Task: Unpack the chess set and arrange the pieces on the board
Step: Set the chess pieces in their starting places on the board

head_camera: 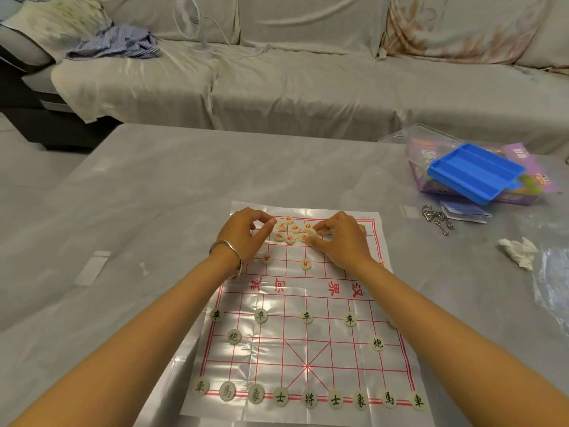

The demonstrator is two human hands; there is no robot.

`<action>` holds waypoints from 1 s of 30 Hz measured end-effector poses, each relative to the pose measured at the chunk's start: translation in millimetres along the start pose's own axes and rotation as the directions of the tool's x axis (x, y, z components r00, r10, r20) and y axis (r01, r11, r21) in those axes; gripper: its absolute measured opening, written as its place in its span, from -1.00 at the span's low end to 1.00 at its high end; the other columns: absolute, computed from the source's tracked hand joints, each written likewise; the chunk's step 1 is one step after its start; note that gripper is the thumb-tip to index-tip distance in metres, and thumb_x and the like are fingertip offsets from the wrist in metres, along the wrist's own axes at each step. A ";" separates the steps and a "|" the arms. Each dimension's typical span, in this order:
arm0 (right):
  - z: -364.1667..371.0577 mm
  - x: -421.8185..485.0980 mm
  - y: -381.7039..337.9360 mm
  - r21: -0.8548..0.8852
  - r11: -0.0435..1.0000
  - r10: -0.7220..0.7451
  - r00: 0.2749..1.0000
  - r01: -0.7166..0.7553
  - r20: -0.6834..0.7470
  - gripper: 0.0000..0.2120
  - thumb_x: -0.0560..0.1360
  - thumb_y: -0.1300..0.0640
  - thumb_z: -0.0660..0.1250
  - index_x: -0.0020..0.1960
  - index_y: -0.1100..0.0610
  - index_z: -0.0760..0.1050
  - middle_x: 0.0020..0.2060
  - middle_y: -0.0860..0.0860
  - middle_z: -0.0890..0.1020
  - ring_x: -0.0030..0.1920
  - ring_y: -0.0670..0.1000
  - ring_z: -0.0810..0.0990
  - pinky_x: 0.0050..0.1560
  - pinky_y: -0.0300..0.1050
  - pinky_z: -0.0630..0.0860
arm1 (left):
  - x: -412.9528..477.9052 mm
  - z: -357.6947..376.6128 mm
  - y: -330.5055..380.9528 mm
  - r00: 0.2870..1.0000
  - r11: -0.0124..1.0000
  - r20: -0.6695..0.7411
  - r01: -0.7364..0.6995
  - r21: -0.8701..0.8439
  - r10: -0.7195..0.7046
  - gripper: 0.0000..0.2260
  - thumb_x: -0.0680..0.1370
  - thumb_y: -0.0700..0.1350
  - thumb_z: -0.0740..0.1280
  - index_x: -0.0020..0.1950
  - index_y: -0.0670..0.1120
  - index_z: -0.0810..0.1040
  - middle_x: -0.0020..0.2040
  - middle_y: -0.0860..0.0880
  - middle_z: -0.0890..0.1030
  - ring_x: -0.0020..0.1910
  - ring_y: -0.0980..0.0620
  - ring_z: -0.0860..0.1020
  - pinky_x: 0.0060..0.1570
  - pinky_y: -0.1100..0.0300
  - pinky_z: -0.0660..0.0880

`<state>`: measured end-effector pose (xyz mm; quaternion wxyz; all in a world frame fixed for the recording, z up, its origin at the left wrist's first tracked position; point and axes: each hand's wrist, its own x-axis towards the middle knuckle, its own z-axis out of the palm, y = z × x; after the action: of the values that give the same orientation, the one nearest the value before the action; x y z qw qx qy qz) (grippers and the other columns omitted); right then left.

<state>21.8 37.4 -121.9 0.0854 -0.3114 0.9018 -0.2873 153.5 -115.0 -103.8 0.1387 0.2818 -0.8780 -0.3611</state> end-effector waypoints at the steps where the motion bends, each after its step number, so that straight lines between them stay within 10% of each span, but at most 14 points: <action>1: 0.9 0.5 -2.2 0.008 1.000 0.010 1.000 -0.010 -0.007 -0.68 0.41 -0.12 0.41 0.05 0.05 0.64 0.05 -0.03 0.59 0.06 -0.01 0.50 0.13 -0.09 0.37 | -1.3 -1.4 -0.1 1.000 1.000 -0.004 0.002 -0.004 -0.002 -0.81 0.55 0.04 0.25 0.02 -0.02 0.58 0.09 -0.01 0.55 -0.08 0.08 0.43 -0.10 0.22 0.36; 9: -8.0 -14.2 -46.3 0.316 0.942 -0.103 0.993 0.117 -0.060 -0.80 0.42 -0.01 0.41 -0.02 0.06 0.65 -0.08 -0.08 0.57 -0.14 -0.16 0.46 -0.13 -0.33 0.41 | -17.3 -15.8 15.5 0.997 0.964 0.071 0.059 -0.259 -0.042 -0.69 0.60 0.01 0.16 0.07 -0.12 0.62 -0.05 -0.03 0.65 -0.13 0.14 0.55 -0.06 0.32 0.45; 17: -0.7 -34.2 -86.8 0.464 0.862 -0.236 0.972 0.204 0.011 -0.83 0.41 0.03 0.44 -0.01 0.02 0.65 -0.07 -0.11 0.67 -0.03 -0.20 0.58 0.09 -0.26 0.47 | -39.6 -40.0 8.4 0.908 0.551 0.207 0.389 -0.738 -0.364 -0.82 0.51 0.00 0.33 -0.05 -0.09 0.64 -0.14 -0.06 0.66 -0.14 0.04 0.61 -0.12 0.24 0.55; 30: 37.1 -36.8 -114.2 0.295 0.902 -0.349 0.934 0.315 0.071 -0.75 0.42 -0.04 0.41 0.08 -0.03 0.60 0.00 -0.13 0.63 -0.11 -0.25 0.49 -0.09 -0.40 0.40 | -65.3 -66.2 -31.3 0.923 0.634 0.073 0.316 -0.706 -0.379 -0.81 0.50 -0.12 0.36 0.11 -0.03 0.58 -0.03 -0.01 0.64 -0.06 0.06 0.59 -0.14 0.30 0.50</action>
<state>121.8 -30.6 -88.0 0.1331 -0.4626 0.7790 -0.4019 247.9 -131.1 -82.3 0.1994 0.3851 -0.5947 -0.6769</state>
